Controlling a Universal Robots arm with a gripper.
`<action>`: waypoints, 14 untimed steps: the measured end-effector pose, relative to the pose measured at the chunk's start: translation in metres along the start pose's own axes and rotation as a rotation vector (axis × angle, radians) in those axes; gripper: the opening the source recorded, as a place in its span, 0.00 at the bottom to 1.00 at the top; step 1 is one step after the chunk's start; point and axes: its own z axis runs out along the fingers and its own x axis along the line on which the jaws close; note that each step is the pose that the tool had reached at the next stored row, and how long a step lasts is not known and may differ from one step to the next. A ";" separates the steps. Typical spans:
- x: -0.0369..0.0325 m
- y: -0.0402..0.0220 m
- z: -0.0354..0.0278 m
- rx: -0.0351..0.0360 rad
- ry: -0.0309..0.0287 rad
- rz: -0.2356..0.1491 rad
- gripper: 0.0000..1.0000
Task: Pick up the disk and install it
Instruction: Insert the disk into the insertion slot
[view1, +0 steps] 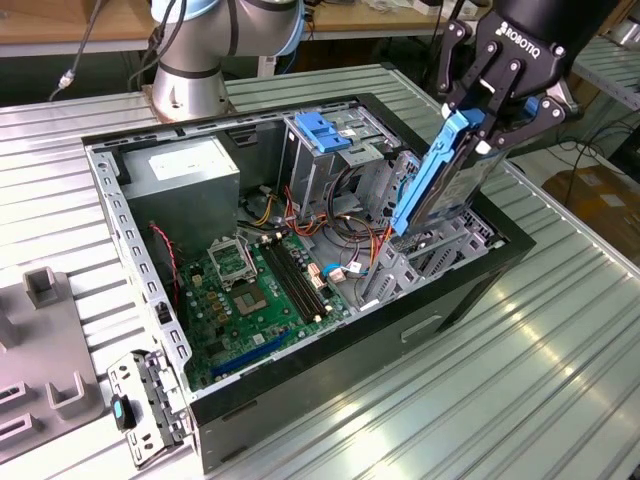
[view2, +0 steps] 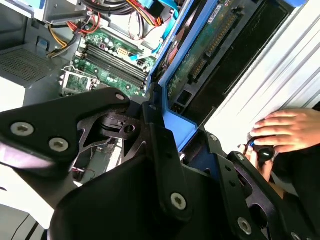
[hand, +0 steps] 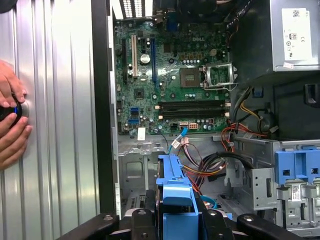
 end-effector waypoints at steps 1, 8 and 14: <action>0.0002 0.0000 0.0006 0.0000 0.0021 0.000 0.37; 0.0003 -0.0003 0.0059 0.0045 0.0291 -0.001 0.37; -0.0001 -0.0004 0.0076 0.0173 0.0279 -0.012 0.37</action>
